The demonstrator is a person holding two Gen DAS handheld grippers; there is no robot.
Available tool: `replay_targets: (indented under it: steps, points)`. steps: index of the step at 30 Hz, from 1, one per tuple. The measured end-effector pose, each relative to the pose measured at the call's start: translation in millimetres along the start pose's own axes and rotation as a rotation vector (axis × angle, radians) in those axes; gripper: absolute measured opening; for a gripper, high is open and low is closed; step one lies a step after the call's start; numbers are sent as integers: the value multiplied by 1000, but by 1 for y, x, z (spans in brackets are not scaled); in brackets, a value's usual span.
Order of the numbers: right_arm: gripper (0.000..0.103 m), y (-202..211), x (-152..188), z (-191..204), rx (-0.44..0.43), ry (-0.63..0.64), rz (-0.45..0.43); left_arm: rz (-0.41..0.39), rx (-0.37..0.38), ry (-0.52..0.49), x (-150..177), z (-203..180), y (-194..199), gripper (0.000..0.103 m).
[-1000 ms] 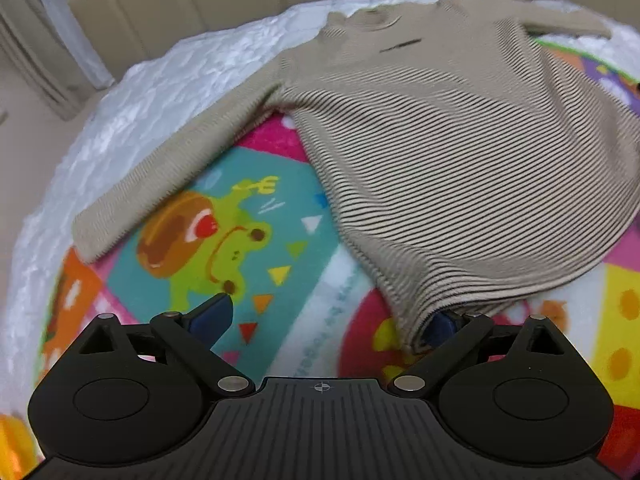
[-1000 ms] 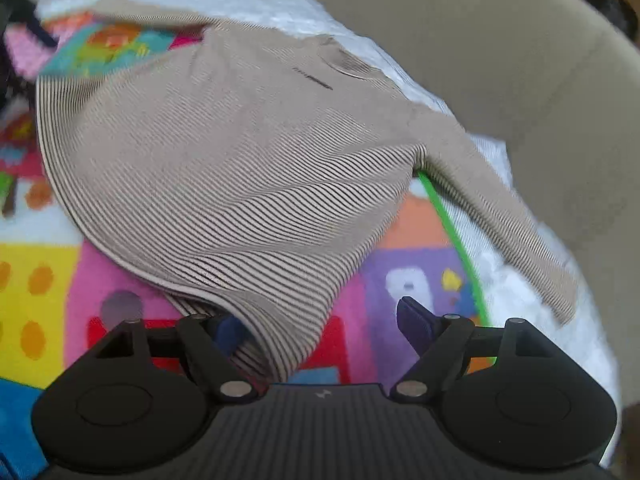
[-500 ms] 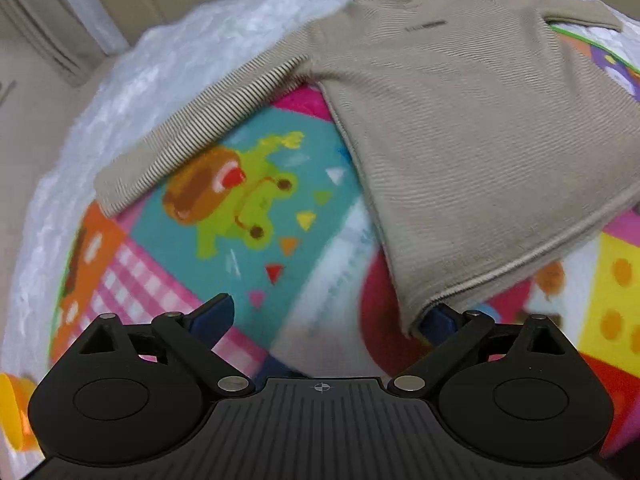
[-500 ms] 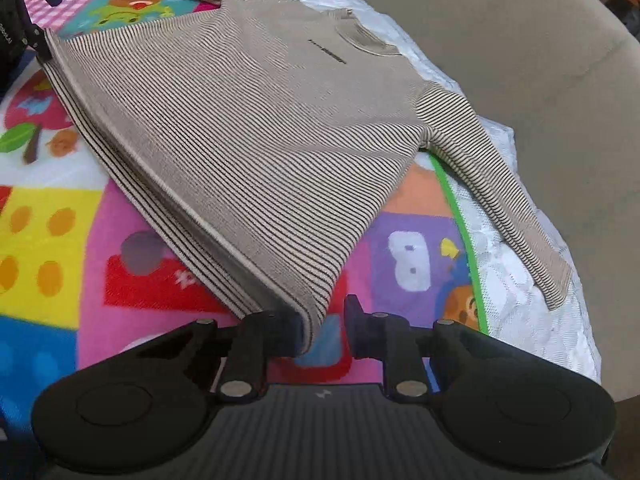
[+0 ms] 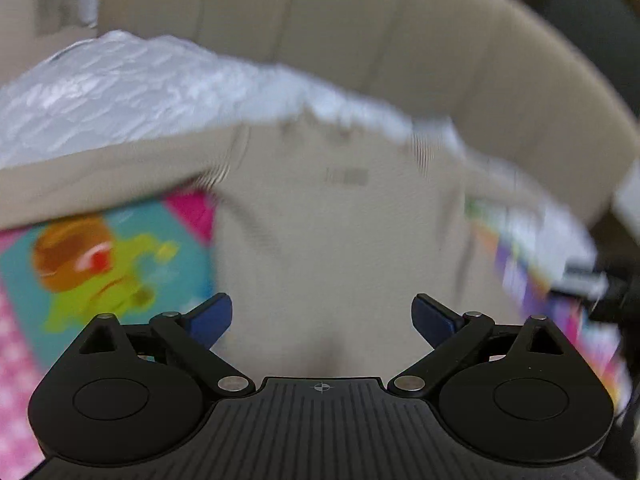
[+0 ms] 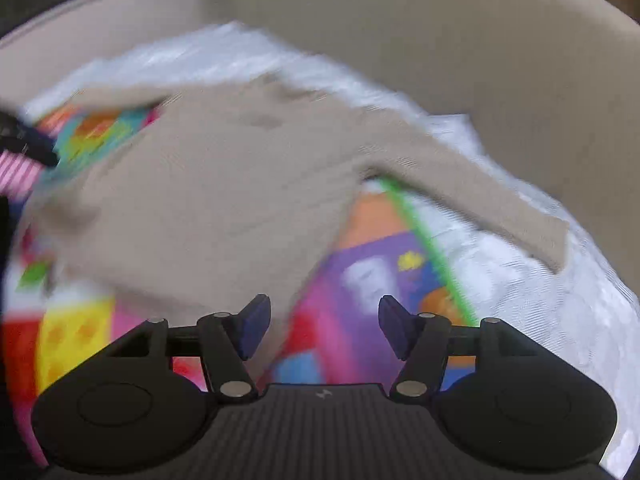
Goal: Fold clothes
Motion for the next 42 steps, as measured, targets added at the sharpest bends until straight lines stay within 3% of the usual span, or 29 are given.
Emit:
replay_targets:
  steps: [3,7,12,18,20,24,27,32,35,39,42]
  points:
    - [60,-29,-20,-37,77,-188,-81,-115,38,142,-15,7,-28,101]
    - [59,-65,-40,-92,227,-360,-187,-196,1,178,-21,17,-60,102]
    - [43,-104,-54,-160,395,-485,-271,-154,21,198,-12,38,-86,102]
    - [43,-137,-57,-207,402,-636,-266,-159,52,262,-6,54,-93,103]
    - [35,-143,-58,-208,378,-633,-257,-167,60,267,-6,56,-93,103]
    - [7,-138,-68,-194,393,-539,-257,-170,73,286,-3,61,-92,103]
    - [5,-121,-86,-178,382,-466,-269,-180,73,291,-3,64,-88,103]
    - [4,-72,-135,-118,349,-298,-349,-211,33,319,-4,77,-75,103]
    - [4,-48,-165,-71,297,-221,-403,-230,-24,354,-4,89,-64,103]
    - [4,-27,-200,6,209,-106,-450,-225,-156,342,-5,101,-53,103]
    - [4,-20,-219,63,144,-30,-467,-192,-180,377,-3,112,-51,103]
Point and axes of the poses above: each gripper's, at about its wrist camera, not at the fingertips, and y roughly against the way its jaws point, z to its left, x to its underside, the point moved 1 cm from there along -y, roughly the way its jaws point, and after that the axes turned 14 degrees about -y, right-handed, at the moved point
